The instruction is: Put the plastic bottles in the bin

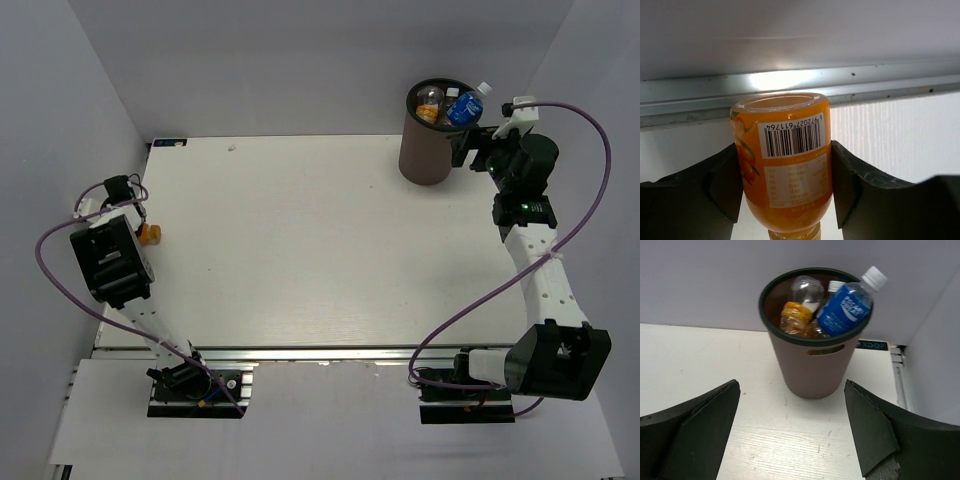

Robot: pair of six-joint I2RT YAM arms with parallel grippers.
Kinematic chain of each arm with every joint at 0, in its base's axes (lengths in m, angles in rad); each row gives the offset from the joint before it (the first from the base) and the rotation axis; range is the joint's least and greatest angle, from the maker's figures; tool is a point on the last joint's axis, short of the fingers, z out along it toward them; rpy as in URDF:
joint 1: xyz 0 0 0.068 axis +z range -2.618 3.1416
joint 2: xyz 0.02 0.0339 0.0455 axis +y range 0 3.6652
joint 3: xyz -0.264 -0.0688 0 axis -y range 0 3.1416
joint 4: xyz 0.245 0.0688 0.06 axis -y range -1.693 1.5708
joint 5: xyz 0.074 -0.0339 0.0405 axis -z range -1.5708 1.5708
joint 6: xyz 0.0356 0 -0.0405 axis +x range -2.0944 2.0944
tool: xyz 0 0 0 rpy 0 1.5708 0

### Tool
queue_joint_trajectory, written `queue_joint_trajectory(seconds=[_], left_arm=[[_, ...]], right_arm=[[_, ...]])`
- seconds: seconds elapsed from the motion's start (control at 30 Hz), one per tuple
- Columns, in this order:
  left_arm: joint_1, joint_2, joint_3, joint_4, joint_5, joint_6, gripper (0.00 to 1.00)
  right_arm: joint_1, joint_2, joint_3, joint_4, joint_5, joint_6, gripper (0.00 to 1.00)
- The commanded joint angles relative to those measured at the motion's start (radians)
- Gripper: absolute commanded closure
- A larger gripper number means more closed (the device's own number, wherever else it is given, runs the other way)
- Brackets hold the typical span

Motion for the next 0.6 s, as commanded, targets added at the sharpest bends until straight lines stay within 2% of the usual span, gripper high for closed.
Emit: queue_joint_trajectory(seconds=[0.0,0.07,0.1,0.17,0.2,0.23,0.3,0.33,0.37,0.4,0.43,0.57], left_arm=[[-0.004,-0.084,-0.002,0.06,0.085,0.041,0.58],[-0.019,-0.151,-0.064,0.11,0.144,0.073,0.63],[-0.028,-0.174,-0.084,0.161,0.22,0.079,0.64],[-0.079,-0.237,-0.134,0.213,0.308,0.108,0.66],[-0.106,-0.254,-0.148,0.271,0.399,0.115,0.66],[-0.176,-0.271,-0.159,0.282,0.426,0.118,0.66],[-0.264,-0.309,-0.162,0.311,0.437,0.128,0.66],[-0.352,-0.32,-0.161,0.316,0.428,0.125,0.66],[-0.391,-0.337,-0.164,0.354,0.44,0.115,0.67],[-0.424,-0.344,-0.165,0.371,0.449,0.106,0.67],[-0.507,-0.354,-0.167,0.385,0.449,0.095,0.67],[-0.652,-0.4,-0.191,0.465,0.416,0.061,0.69]], right_arm=[[-0.002,-0.04,-0.002,0.026,-0.128,-0.012,0.11],[0.002,-0.046,-0.005,0.021,-0.253,-0.012,0.11],[0.019,-0.046,-0.004,0.02,-0.292,-0.012,0.11],[0.039,-0.041,-0.004,0.02,-0.398,-0.047,0.11],[0.101,-0.034,-0.004,0.02,-0.426,-0.047,0.11],[0.129,-0.026,-0.005,0.032,-0.426,-0.047,0.11],[0.185,0.009,-0.013,0.067,-0.493,-0.032,0.11],[0.249,0.027,-0.007,0.093,-0.493,-0.024,0.11],[0.315,0.047,0.004,0.096,-0.49,-0.024,0.11],[0.344,0.093,0.036,0.095,-0.49,0.011,0.11],[0.372,0.116,0.054,0.089,-0.493,0.016,0.11],[0.472,0.208,0.113,0.086,-0.44,0.083,0.11]])
